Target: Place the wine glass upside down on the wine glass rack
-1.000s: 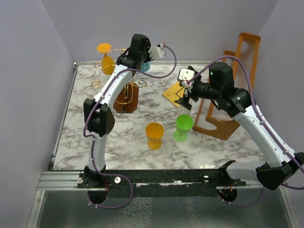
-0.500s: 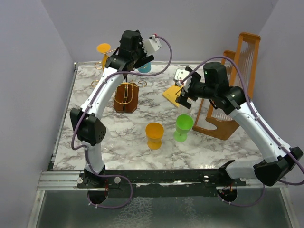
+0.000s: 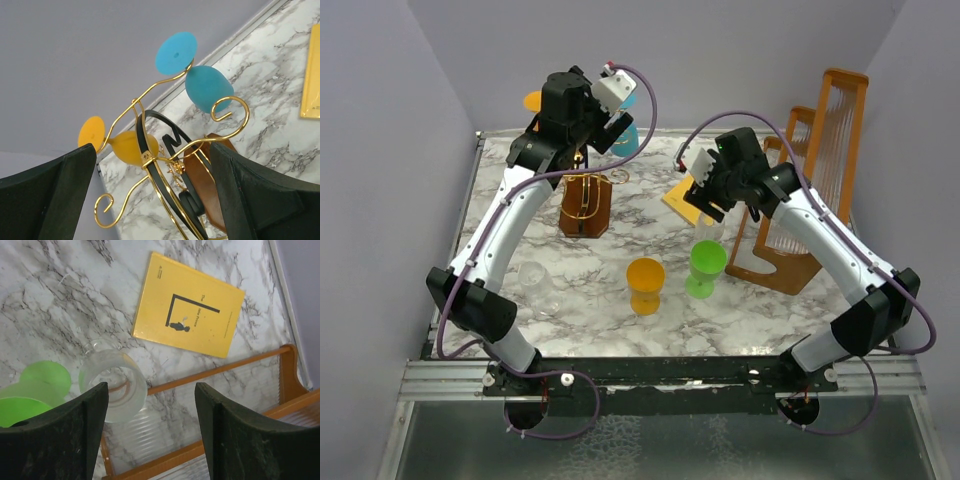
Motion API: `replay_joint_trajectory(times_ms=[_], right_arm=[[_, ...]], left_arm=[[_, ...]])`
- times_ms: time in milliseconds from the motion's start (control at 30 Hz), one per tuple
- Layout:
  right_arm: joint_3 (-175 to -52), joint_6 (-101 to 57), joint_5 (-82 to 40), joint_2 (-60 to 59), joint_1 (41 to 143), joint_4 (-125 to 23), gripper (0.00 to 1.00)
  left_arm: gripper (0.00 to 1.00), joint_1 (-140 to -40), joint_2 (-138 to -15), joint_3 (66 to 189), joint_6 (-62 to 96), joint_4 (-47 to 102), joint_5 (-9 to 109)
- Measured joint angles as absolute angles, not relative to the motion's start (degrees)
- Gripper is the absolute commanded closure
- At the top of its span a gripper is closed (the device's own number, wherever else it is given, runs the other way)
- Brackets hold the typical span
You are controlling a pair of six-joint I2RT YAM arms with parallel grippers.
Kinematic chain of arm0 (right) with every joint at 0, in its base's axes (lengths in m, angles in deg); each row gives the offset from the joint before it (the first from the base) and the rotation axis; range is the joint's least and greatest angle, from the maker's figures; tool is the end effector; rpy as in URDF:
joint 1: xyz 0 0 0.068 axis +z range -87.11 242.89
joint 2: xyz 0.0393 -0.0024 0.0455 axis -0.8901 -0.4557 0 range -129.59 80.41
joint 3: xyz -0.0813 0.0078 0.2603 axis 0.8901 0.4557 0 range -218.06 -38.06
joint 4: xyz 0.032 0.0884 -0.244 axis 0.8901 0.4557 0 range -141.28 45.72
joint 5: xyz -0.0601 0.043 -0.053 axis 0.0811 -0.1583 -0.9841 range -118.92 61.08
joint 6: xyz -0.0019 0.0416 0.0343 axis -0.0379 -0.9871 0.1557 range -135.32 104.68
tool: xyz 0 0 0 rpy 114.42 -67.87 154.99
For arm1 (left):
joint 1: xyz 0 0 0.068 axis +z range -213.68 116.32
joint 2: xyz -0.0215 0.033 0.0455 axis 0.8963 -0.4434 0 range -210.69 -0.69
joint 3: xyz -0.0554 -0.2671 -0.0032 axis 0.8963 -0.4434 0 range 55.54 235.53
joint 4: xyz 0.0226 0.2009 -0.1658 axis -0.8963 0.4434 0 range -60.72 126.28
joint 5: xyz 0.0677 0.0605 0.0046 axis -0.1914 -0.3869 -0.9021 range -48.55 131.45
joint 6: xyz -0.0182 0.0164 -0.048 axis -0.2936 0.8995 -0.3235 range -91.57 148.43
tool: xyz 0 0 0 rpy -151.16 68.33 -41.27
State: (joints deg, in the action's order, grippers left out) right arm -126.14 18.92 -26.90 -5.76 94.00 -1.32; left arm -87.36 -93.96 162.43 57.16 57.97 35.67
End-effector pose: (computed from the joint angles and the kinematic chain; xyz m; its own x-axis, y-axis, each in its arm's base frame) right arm 0.2721 0.1657 0.3634 -0.2245 -0.7923 -0.5673 -0.8018 0.4810 -0.3545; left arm 0.3355 -0.1431 0.4647 -0.0595 0.5483 -0.8341 0.3867 0.7830 0.4872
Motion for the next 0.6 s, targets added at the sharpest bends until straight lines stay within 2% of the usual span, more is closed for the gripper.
replay_joint_trajectory(times_ms=[467, 600], right_arm=[[-126.8, 15.8, -30.0, -11.7, 94.0, 3.8, 0.5], [-126.0, 15.8, -30.0, -12.3, 94.0, 4.4, 0.61]], left_arm=[[0.01, -87.4, -92.6, 158.4, 54.0, 59.1, 35.9], [0.01, -87.4, -91.6, 157.7, 53.8, 59.1, 35.9]])
